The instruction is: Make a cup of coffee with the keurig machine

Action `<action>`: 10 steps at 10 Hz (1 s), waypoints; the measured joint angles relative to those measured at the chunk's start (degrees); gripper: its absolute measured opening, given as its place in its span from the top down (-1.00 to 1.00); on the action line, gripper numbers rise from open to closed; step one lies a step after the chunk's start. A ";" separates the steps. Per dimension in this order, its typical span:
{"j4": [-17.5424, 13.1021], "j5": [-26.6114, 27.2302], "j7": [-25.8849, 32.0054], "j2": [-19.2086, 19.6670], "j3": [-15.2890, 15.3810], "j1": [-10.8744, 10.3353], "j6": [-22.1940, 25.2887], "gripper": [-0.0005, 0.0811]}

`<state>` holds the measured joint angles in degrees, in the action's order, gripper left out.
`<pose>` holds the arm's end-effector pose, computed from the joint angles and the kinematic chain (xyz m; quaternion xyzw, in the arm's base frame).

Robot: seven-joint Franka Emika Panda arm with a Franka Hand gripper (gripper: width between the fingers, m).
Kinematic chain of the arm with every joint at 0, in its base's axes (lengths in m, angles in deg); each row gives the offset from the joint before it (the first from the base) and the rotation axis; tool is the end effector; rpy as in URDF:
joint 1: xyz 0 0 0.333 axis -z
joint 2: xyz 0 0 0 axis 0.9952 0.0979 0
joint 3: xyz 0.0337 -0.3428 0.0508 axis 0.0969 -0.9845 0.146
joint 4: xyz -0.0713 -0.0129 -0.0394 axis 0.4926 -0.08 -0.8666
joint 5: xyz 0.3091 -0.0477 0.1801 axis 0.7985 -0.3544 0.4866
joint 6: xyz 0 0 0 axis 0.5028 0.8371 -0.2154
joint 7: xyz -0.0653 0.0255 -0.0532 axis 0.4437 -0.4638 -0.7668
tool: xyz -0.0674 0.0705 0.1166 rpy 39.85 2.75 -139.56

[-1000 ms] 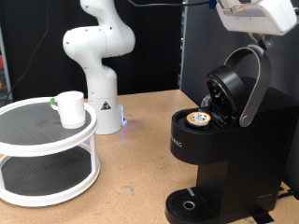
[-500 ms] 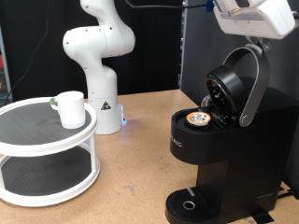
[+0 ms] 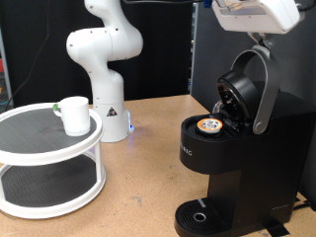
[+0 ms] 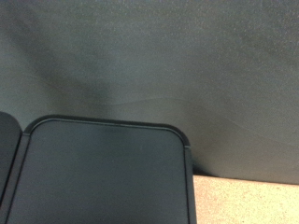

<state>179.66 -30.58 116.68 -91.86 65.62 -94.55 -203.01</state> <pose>0.4723 0.1788 0.5380 -0.8687 -0.3910 -0.1845 0.2415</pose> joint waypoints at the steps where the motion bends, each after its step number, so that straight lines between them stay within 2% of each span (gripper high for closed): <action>1: 0.11 -0.03 0.07 -0.34 -0.44 0.01 0.54 0.97; 6: 0.10 -6.66 -1.62 -0.92 -0.91 0.52 1.57 0.97; 10: 0.09 -11.71 -1.93 -1.36 -1.46 2.11 2.83 0.97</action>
<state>179.75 -42.29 114.75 -93.22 64.16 -92.43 -200.18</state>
